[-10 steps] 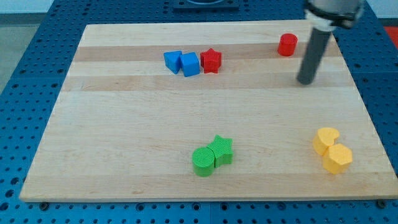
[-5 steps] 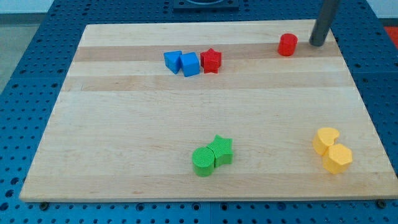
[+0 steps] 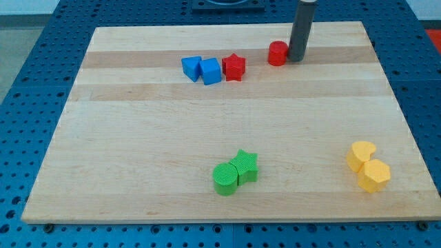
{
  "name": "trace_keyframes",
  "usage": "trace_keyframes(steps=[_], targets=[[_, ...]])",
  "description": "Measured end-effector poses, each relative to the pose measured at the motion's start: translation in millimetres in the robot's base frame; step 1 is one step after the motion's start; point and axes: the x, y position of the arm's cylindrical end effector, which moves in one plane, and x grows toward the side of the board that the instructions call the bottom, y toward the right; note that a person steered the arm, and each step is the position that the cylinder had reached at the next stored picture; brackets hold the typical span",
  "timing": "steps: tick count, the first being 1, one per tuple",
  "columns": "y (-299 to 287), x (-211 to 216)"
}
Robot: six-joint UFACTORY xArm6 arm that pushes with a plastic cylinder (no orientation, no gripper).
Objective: Push the red circle to the red star
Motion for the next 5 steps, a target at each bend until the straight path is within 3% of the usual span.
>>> trace_keyframes(steps=[3, 5], targets=[[-16.7, -30.6], [-42.6, -26.8]])
